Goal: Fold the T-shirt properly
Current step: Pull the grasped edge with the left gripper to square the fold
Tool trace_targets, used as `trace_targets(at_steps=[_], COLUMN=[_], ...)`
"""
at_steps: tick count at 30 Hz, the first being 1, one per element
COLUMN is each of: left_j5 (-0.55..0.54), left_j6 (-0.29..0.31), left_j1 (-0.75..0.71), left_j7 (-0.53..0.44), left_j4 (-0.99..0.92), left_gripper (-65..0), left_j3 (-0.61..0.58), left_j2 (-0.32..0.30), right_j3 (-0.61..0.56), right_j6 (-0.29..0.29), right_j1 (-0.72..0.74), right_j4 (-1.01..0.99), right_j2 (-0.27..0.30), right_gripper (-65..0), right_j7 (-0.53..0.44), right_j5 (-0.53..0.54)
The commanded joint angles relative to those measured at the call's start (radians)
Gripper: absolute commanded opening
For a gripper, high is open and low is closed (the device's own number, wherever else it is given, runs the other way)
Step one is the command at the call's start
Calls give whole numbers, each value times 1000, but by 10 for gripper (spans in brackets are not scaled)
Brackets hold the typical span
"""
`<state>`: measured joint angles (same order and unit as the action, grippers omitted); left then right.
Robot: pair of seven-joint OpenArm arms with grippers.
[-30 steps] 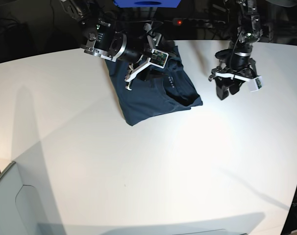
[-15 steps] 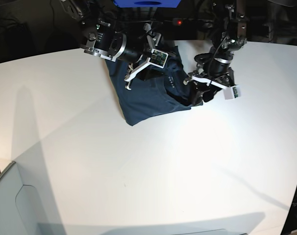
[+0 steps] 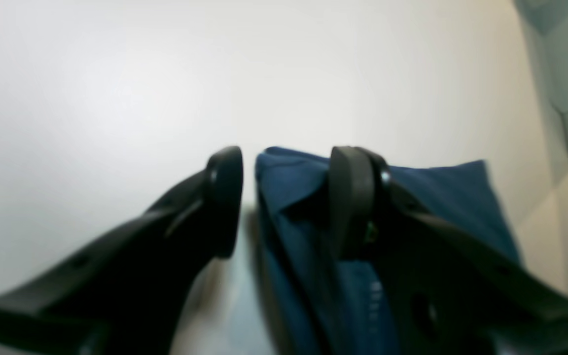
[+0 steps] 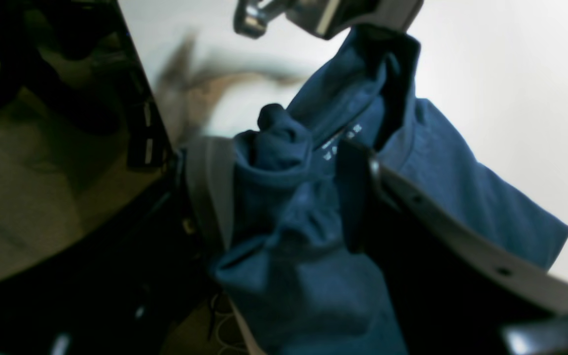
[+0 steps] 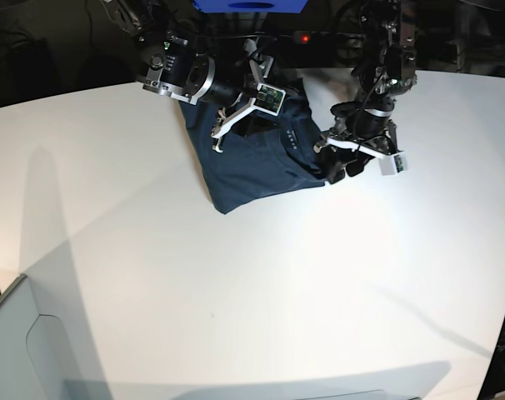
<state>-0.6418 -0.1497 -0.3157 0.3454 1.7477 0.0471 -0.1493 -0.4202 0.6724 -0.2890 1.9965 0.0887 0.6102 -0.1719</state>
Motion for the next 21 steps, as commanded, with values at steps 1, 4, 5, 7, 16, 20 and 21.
trace_targets(at_steps=[1,4,5,7,16,20,21], left_j5=[-6,-5,-2,0,-2,-2,-2], left_j6=[6,6,6,6,8,9,8], left_j1=[10,30,30,31,59,60,60], left_j7=[-15,-15,-16,-16,-19,-21,-21], left_j4=[5,-22,-30,-38,-33,-36,-32], left_gripper=[-369,-370,-370,-372,-466,-624,-650], left_j3=[0,-22,-34,-52,-94,-92,-92], left_j2=[-3,-3,-5,-6,-5,-5,-5], right_j3=[-1,-1,-1,-1,-1,-1,-1], right_j6=[-1,-1,-1,-1,-1,-1,-1], right_j1=[1,1,1,1,1,6,6], right_j4=[14,14,14,14,14,14,14], right_j2=[-2,7,12,12,12,12,12], right_gripper=[-345,-345,-345,-346,-346,-347,-352], right_j7=[-20,-20,-22,-22,-25,-25,-28], right_j5=[16,16,19,19,16,16,16])
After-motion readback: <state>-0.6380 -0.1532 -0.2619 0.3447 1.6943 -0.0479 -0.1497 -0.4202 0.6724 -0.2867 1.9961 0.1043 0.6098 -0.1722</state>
